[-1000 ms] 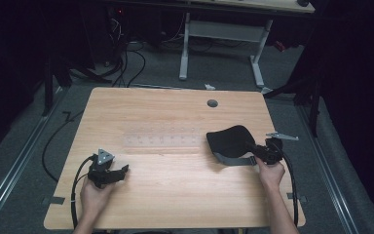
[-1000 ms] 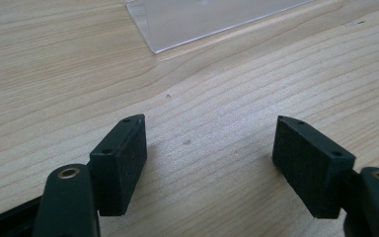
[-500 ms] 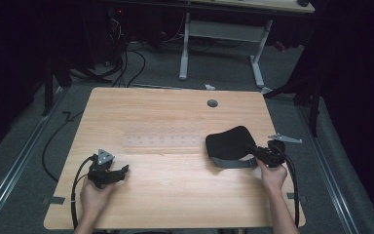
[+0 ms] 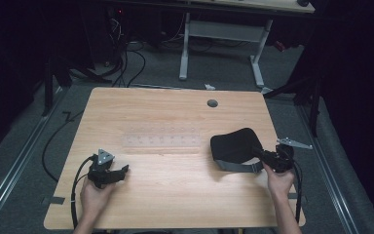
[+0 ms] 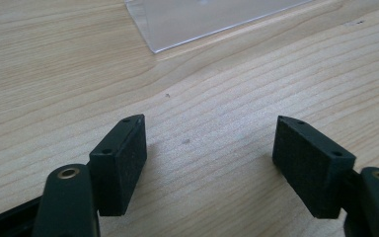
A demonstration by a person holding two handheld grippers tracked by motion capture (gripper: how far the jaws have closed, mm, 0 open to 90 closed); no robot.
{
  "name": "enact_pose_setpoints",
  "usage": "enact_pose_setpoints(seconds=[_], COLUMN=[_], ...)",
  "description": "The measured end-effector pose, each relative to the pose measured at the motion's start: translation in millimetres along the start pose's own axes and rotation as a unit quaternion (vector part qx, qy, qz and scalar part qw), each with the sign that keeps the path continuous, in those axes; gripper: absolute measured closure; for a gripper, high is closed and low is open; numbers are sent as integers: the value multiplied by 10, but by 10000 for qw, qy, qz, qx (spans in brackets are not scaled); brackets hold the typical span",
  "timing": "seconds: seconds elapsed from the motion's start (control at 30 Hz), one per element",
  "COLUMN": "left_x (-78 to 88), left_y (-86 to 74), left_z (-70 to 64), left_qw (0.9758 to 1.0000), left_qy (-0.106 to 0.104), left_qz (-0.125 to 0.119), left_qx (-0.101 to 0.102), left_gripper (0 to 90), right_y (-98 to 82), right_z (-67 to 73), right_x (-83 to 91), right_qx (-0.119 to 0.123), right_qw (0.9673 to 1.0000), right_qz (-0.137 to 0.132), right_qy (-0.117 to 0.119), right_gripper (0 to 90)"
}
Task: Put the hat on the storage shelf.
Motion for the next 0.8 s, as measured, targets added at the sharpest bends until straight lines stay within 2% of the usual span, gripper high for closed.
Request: enact_pose_setpoints(seconds=[0.17,0.27,0.4,0.53,0.8], left_x=[4,3,7,24,23], left_y=[-5,-4,-9,-32,-38], left_z=[-7,-8,-19,-48,-55], left_qw=[10000,10000,10000,9999,9998], left_qy=[-28,-34,-55,-126,-153], left_qz=[19,13,15,63,87], left_qx=[-17,-14,-14,-50,-58], left_gripper=[299,300,298,298,280], right_y=[-54,-115,-164,-182,-195], right_z=[21,62,136,204,329], right_x=[67,133,171,210,240], right_qx=[-41,-146,-56,-107,-20], right_qw=[10000,9998,9998,9997,9996], right_qz=[-24,-79,-65,-110,-124], right_qy=[36,126,152,206,246], right_gripper=[862,862,862,862,861])
Point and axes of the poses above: each handheld gripper's, and its own axes: x roughly backward along the jaws, y roughly out of its top, z roughly to its left, the point moved 8 cm from there along -x, roughly forward along the jaws, and after that the axes turned 4 degrees about z, right-handed, at the moved point
